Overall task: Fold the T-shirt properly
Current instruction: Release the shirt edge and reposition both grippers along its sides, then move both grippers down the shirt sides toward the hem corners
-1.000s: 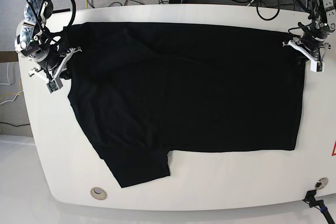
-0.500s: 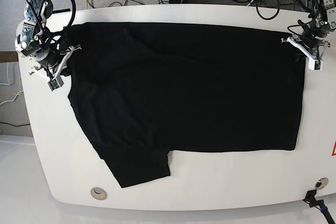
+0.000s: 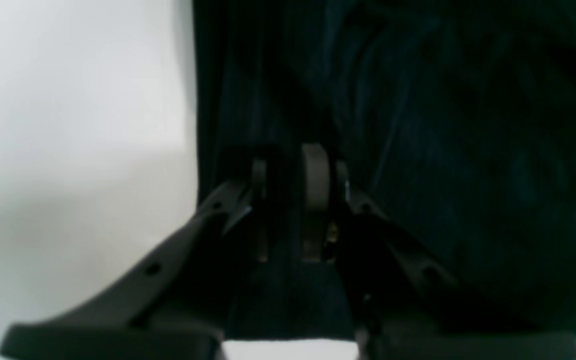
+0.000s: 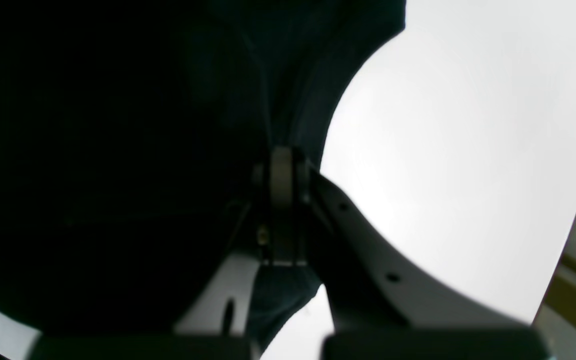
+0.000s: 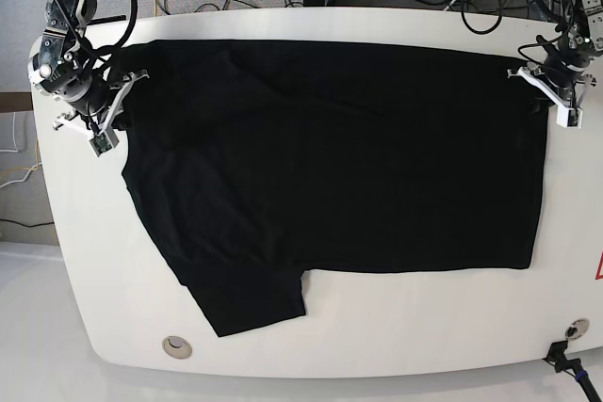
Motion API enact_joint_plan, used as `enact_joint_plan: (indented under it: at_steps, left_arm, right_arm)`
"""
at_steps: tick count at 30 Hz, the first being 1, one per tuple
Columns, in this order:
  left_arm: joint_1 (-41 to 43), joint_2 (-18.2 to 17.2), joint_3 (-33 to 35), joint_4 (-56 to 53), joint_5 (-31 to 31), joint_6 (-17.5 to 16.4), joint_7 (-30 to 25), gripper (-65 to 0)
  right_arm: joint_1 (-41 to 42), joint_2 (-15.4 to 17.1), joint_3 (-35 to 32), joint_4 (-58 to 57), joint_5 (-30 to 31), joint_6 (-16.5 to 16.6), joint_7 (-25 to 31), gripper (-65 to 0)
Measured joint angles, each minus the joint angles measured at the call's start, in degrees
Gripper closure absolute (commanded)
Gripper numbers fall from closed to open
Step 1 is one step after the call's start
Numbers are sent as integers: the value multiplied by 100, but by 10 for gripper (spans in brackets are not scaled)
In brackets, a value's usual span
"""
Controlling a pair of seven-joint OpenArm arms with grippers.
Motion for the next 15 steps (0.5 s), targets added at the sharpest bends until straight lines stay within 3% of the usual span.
enact_joint_plan:
  at_steps: [15]
  left_arm:
    - [-378, 7, -293, 837, 0, 46, 125, -72]
  right_arm:
    - [160, -2, -33, 529, -31, 0, -146, 0]
